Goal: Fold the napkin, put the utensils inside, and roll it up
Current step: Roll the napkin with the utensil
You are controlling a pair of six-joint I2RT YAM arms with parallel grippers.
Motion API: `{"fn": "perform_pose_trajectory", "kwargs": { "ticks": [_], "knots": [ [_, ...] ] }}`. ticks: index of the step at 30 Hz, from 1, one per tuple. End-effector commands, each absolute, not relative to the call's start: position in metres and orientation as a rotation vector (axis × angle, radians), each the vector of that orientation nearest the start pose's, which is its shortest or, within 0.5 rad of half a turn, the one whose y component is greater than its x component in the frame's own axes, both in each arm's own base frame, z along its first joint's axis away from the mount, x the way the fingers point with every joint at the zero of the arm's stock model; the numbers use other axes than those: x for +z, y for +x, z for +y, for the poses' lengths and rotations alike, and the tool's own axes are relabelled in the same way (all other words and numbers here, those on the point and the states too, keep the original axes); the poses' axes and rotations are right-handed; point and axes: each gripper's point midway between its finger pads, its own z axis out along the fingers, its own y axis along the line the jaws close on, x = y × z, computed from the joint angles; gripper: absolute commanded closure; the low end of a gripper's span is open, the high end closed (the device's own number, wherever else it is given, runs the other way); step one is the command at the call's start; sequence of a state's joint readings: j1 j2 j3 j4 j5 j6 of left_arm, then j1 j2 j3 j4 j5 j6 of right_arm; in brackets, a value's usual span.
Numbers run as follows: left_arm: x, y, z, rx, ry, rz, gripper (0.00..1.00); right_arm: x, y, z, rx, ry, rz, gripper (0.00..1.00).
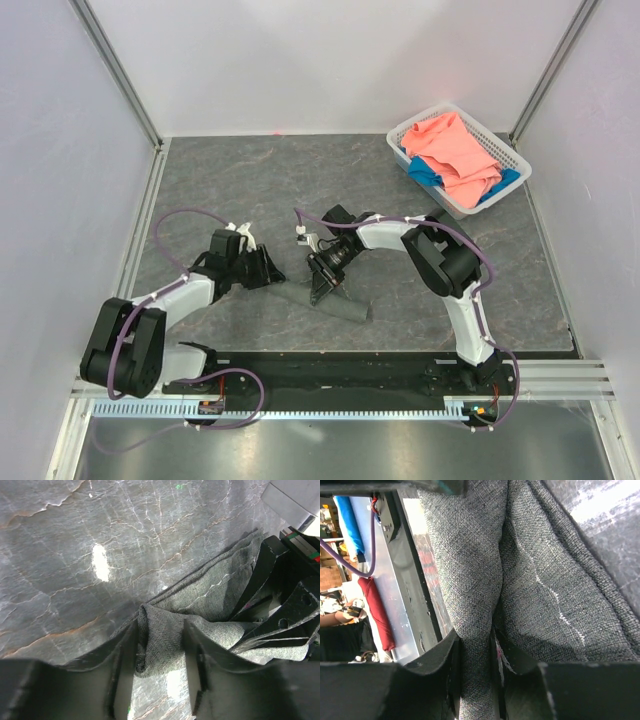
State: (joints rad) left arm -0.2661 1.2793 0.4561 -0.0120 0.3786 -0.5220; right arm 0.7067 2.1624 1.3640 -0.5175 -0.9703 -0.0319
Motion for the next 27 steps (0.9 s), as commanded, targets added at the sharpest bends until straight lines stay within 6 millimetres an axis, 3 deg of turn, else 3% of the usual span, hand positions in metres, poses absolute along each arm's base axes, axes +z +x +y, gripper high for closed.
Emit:
{"fn": "perform_pose_trajectory", "kwargs": {
  "ticks": [1, 6, 8, 17, 18, 20, 21, 23, 24, 27],
  "knots": [
    [0.036, 0.257, -0.163, -0.849, -0.098, 2.449, 0.65, -0.008, 0.200, 0.349, 1.415, -1.206, 2.684, 0.68],
    [0.033, 0.257, -0.164, -0.861, -0.100, 2.471, 0.94, 0.007, 0.211, 0.352, 1.351, -1.190, 2.656, 0.51],
    [0.032, 0.256, -0.166, -0.873, -0.097, 2.487, 0.98, 0.016, 0.218, 0.352, 1.311, -1.185, 2.644, 0.43],
    [0.027, 0.253, -0.170, -0.895, -0.117, 2.571, 0.98, 0.068, 0.247, 0.347, 1.023, -1.210, 2.455, 0.27],
    [0.025, 0.253, -0.169, -0.890, -0.124, 2.583, 0.98, 0.082, 0.246, 0.349, 1.007, -1.223, 2.400, 0.26],
    [0.025, 0.253, -0.169, -0.885, -0.132, 2.601, 0.98, 0.084, 0.250, 0.344, 0.904, -1.224, 2.358, 0.25],
    [0.022, 0.251, -0.169, -0.881, -0.136, 2.621, 0.98, 0.097, 0.246, 0.348, 0.868, -1.248, 2.296, 0.24],
    [0.023, 0.252, -0.168, -0.870, -0.151, 2.643, 0.98, 0.092, 0.250, 0.338, 0.681, -1.269, 2.256, 0.22],
    [0.022, 0.252, -0.168, -0.870, -0.151, 2.651, 0.98, 0.101, 0.244, 0.340, 0.617, -1.289, 2.207, 0.22],
    [0.024, 0.252, -0.169, -0.868, -0.150, 2.666, 0.98, 0.103, 0.236, 0.329, 0.492, -1.287, 2.183, 0.20]
  ]
}}
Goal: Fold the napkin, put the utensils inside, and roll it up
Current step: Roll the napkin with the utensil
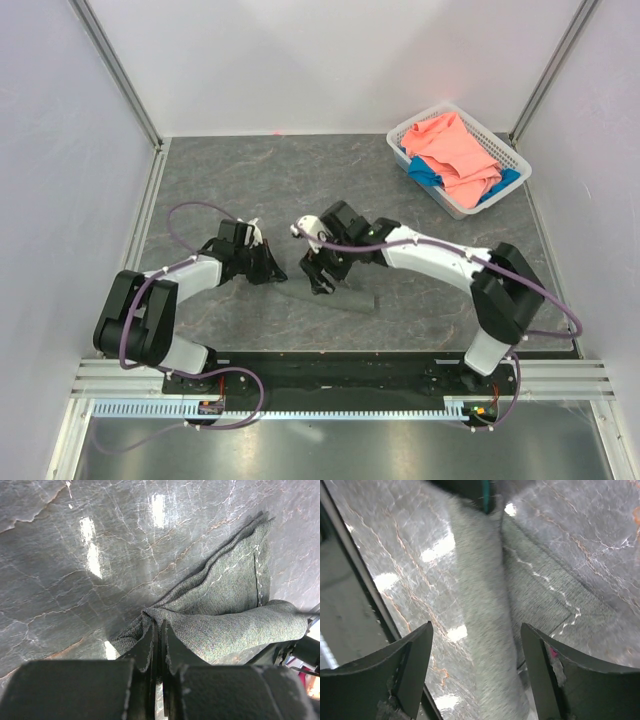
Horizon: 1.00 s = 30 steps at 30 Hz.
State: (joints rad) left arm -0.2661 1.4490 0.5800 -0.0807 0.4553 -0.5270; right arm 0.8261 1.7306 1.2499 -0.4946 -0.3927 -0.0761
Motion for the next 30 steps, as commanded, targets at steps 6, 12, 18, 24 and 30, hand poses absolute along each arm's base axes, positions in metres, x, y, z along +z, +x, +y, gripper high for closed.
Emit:
{"fn": "perform_pose_trajectory", "kwargs": {
  "ticks": [6, 12, 18, 24, 30],
  "knots": [
    [0.026, 0.254, -0.171, -0.876, -0.138, 2.688, 0.98, 0.107, 0.214, 0.323, 0.393, -1.289, 2.067, 0.15],
    [0.027, 0.255, -0.173, -0.887, -0.133, 2.697, 0.98, 0.100, 0.211, 0.339, 0.354, -1.327, 1.964, 0.16],
    [0.028, 0.255, -0.173, -0.883, -0.133, 2.704, 0.98, 0.076, 0.208, 0.354, 0.375, -1.431, 1.956, 0.21],
    [0.028, 0.256, -0.174, -0.890, -0.126, 2.704, 0.98, 0.057, 0.215, 0.356, 0.319, -1.472, 1.970, 0.26],
    [0.029, 0.256, -0.173, -0.887, -0.119, 2.698, 0.98, 0.046, 0.221, 0.354, 0.314, -1.484, 1.999, 0.33]
  ]
}}
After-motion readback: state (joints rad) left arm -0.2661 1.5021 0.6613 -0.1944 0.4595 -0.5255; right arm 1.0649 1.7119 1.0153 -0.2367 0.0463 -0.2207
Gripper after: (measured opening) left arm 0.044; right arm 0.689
